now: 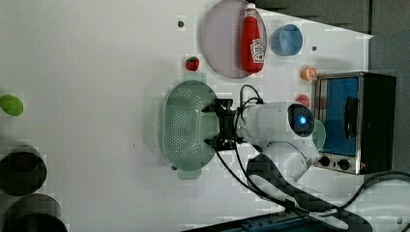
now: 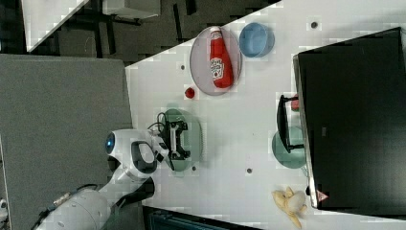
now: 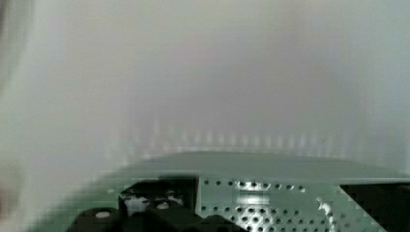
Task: Drag strainer left to right.
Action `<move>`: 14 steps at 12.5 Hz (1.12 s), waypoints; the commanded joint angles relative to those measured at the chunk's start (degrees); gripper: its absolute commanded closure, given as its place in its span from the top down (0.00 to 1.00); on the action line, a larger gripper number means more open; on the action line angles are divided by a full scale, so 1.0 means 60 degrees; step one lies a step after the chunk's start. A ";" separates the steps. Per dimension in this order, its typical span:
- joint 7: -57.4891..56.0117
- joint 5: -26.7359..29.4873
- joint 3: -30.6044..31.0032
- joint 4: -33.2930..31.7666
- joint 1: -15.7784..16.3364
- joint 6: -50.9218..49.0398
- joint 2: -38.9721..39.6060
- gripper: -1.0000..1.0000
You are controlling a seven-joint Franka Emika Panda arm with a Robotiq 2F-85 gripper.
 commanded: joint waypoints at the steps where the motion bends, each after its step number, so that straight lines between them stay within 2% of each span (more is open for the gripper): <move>1: -0.0735 -0.0068 -0.0267 -0.0204 -0.0451 0.0056 -0.0240 1.00; 6: -0.1824 -0.0068 -0.0977 -0.0508 -0.0691 0.0049 -0.0570 1.00; 14: -0.2919 -0.0068 -0.2306 -0.0579 -0.0741 0.0056 -0.0737 1.00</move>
